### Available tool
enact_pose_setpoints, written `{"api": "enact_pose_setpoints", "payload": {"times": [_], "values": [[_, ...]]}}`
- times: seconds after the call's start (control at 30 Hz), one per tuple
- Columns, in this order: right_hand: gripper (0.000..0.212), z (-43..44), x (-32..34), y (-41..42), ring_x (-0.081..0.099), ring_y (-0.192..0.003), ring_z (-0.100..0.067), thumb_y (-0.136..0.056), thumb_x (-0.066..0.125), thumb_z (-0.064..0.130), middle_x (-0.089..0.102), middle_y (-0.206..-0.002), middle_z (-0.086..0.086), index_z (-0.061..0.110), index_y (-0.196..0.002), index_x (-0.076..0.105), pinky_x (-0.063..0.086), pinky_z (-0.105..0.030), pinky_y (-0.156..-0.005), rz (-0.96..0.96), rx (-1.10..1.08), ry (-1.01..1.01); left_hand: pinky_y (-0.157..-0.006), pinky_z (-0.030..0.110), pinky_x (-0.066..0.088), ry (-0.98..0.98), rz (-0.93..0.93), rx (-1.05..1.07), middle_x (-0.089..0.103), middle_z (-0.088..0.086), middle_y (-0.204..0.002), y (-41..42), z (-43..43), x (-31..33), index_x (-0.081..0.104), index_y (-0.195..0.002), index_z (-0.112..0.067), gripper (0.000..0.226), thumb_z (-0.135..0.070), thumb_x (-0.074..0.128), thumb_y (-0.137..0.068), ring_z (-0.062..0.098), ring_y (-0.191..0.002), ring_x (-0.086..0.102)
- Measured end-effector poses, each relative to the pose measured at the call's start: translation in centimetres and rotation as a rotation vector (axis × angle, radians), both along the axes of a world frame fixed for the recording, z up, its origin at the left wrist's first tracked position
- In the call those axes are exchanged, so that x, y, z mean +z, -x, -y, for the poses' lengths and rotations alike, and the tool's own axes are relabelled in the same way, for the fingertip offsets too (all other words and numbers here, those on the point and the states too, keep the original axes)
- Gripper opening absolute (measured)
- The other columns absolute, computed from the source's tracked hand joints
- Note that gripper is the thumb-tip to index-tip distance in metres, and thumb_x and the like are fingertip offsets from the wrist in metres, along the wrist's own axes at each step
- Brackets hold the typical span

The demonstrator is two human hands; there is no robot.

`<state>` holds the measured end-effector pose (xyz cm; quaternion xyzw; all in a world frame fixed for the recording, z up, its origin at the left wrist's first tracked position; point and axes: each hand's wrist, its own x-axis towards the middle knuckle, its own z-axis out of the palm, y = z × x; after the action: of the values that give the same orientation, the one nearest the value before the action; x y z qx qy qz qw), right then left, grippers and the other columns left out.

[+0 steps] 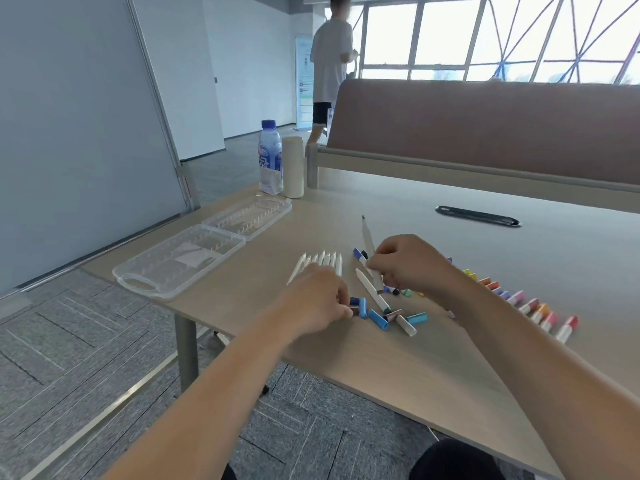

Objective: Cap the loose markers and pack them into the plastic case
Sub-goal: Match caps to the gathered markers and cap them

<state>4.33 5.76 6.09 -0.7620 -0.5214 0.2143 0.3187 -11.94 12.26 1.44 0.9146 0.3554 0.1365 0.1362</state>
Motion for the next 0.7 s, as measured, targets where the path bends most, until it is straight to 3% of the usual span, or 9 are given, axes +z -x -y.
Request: {"api": "enact_pose_setpoints", "payload": {"times": [0.1, 0.27, 0.33, 0.4, 0.5, 0.63, 0.7], "values": [[0.011, 0.7, -0.1, -0.5, 0.059, -0.06, -0.019, -0.087, 0.066, 0.02, 0.067, -0.075, -0.011, 0.009, -0.088, 0.066, 0.049, -0.029, -0.058, -0.057, 0.016, -0.03, -0.092, 0.031, 0.043, -0.074, -0.066, -0.003, 0.059, -0.003, -0.098, -0.6, -0.1, -0.5, 0.075, -0.093, -0.023, 0.013, -0.032, 0.069, -0.087, 0.017, -0.105, 0.047], [0.005, 1.1, -0.5, -0.6, 0.062, -0.058, -0.014, -0.088, 0.064, 0.015, 0.069, -0.083, -0.008, 0.012, -0.092, 0.062, 0.053, -0.023, -0.054, -0.059, 0.076, -0.044, -0.082, 0.03, 0.044, -0.06, -0.048, 0.034, 0.063, -0.001, -0.093, -1.1, 0.1, -0.3, 0.074, -0.091, -0.019, 0.014, -0.031, 0.068, -0.089, 0.018, -0.097, 0.054], [0.004, 1.3, -0.7, -0.5, 0.062, -0.057, -0.014, -0.09, 0.064, 0.013, 0.07, -0.085, -0.008, 0.015, -0.09, 0.061, 0.052, -0.02, -0.052, -0.082, 0.115, -0.068, -0.07, 0.028, 0.043, 0.124, 0.126, 0.096, 0.062, 0.001, -0.086, -1.0, 0.3, 0.4, 0.069, -0.087, -0.017, 0.009, -0.025, 0.067, -0.091, 0.017, -0.084, 0.057], [0.007, 1.5, -0.9, -0.4, 0.06, -0.053, -0.012, -0.092, 0.062, 0.013, 0.071, -0.081, -0.005, 0.017, -0.087, 0.061, 0.047, -0.018, -0.048, -0.115, 0.151, -0.084, -0.061, 0.019, 0.042, 0.343, 0.413, 0.153, 0.065, -0.002, -0.081, -0.7, 0.1, 1.2, 0.065, -0.087, -0.019, 0.005, -0.017, 0.066, -0.091, 0.011, -0.072, 0.059], [0.011, 1.6, -1.1, 0.1, 0.061, -0.054, -0.013, -0.097, 0.059, 0.018, 0.072, -0.077, -0.003, 0.014, -0.089, 0.066, 0.046, -0.016, -0.049, -0.138, 0.199, -0.074, -0.052, 0.015, 0.04, 0.547, 0.763, 0.198, 0.073, 0.0, -0.082, -0.1, -0.6, 1.9, 0.069, -0.104, -0.019, 0.015, -0.012, 0.062, -0.094, -0.003, -0.054, 0.055], [0.022, 1.7, -1.6, 0.6, 0.063, -0.057, -0.014, -0.098, 0.059, 0.024, 0.075, -0.084, -0.007, 0.005, -0.101, 0.07, 0.05, -0.028, -0.059, -0.138, 0.261, -0.034, -0.057, 0.024, 0.039, 0.836, 1.108, 0.252, 0.074, 0.009, -0.081, 0.1, -1.5, 1.9, 0.07, -0.106, -0.01, 0.018, -0.002, 0.059, -0.094, 0.009, -0.058, 0.051], [0.023, 1.6, -1.9, 0.9, 0.063, -0.056, -0.012, -0.098, 0.059, 0.024, 0.075, -0.082, -0.006, 0.003, -0.098, 0.07, 0.048, -0.025, -0.056, -0.149, 0.284, -0.023, -0.057, 0.026, 0.039, 0.906, 1.187, 0.269, 0.074, 0.014, -0.082, 0.1, -1.7, 1.8, 0.069, -0.1, -0.007, 0.013, 0.0, 0.06, -0.093, 0.014, -0.061, 0.05]]}}
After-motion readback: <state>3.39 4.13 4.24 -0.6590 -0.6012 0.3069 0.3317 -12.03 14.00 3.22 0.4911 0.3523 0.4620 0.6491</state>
